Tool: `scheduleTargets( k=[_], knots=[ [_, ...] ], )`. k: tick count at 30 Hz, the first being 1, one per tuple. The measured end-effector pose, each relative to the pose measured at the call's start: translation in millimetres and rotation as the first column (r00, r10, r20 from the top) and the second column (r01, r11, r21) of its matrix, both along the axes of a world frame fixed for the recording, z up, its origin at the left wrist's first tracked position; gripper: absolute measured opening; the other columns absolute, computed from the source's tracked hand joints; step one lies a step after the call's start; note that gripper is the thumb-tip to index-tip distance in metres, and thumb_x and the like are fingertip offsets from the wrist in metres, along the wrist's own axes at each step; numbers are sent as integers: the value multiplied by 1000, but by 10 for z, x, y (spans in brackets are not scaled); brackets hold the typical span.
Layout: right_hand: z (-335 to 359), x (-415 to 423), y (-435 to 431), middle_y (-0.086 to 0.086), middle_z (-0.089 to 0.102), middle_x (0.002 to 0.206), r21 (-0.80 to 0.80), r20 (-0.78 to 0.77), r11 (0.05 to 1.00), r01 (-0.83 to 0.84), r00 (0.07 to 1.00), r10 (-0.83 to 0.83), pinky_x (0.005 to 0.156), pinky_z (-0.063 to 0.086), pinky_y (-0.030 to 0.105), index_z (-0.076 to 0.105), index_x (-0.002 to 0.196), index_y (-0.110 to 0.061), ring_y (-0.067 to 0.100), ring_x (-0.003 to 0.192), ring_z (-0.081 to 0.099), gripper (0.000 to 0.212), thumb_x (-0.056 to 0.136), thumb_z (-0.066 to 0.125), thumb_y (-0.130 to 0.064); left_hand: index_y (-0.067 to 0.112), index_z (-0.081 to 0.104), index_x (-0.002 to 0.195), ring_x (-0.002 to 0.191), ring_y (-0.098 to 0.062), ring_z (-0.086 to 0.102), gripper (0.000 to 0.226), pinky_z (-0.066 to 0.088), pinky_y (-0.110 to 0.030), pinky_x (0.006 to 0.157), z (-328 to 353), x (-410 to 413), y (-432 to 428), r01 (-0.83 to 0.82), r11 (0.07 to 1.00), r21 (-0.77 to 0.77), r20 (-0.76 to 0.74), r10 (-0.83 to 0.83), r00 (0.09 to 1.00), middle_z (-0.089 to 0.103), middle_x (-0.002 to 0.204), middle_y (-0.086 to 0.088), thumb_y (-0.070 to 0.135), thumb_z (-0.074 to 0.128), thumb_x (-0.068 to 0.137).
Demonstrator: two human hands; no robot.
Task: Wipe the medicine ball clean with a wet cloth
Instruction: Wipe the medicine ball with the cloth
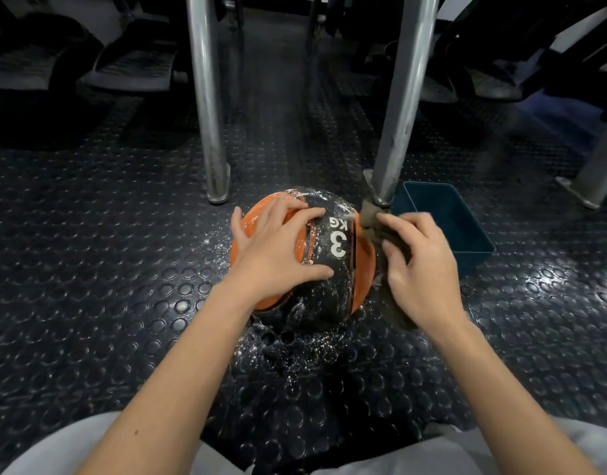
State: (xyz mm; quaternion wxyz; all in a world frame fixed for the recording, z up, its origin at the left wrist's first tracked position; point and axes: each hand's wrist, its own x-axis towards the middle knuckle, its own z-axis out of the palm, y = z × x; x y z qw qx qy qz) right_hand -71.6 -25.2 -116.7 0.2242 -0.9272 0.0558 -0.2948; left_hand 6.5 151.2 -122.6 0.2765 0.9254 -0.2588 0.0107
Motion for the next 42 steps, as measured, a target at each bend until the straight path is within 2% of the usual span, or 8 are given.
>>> scheduleTargets(
  k=[4,10,16,21,27,33,38,42],
  knots=[
    [-185,4,111,2,55,109,-26,23,968,-251,968,252,87,40,20,64,118,-11,15,98,49,33,87,56,-8,46,36,136,134,3,10,81,-16,-51,110,2,1,13,-4,1000,-13,-10,4,1000,26,137,20,57,74,65],
    [-213,33,-81,0,48,100,132,44,991,38,998,-44,87,42,30,62,122,-14,14,97,45,36,88,59,-2,46,35,136,135,3,6,82,-19,-52,108,-5,-2,11,17,999,-36,-34,-18,999,24,138,21,56,75,66],
    [-211,-2,134,0,46,113,3,15,970,-241,970,241,85,43,21,64,119,-11,13,98,47,34,86,59,-5,45,36,137,135,4,6,82,-17,-52,109,-21,-7,13,24,999,-49,-27,-25,999,25,139,21,54,76,66],
    [-164,30,-49,5,54,114,-31,-84,996,85,993,-88,81,47,43,65,117,-10,24,97,48,32,88,58,-1,45,34,138,130,8,6,82,-18,-52,109,-19,-11,-8,46,998,-49,-42,-48,998,23,140,21,54,75,67],
    [-55,8,155,3,58,116,-76,-42,987,-142,989,139,81,46,37,67,113,-6,26,95,51,29,87,55,-1,41,27,142,133,5,6,91,-16,-52,111,-10,-9,-5,50,998,-31,-45,-52,998,23,141,20,54,76,66],
    [-51,43,-170,-1,55,122,-96,-225,989,111,966,-130,84,40,33,62,121,-13,22,101,46,32,93,50,-4,37,19,147,139,2,-11,99,-20,-51,109,-30,-2,-24,45,999,-24,-42,-46,998,11,150,18,55,75,67],
    [-35,40,220,3,60,117,-78,-81,976,-201,977,195,80,44,36,64,116,-7,26,93,52,32,86,58,2,38,20,146,140,1,-12,101,-19,-51,108,-45,1,-7,38,999,3,-56,-37,998,13,150,19,55,76,64],
    [-97,54,24,2,56,120,-250,-238,968,25,967,-86,78,41,39,58,126,-13,29,98,49,41,88,54,0,38,21,145,141,1,-9,99,-22,-50,107,-40,-11,-17,64,997,-46,-85,-68,994,14,149,20,53,77,65]
  ],
)
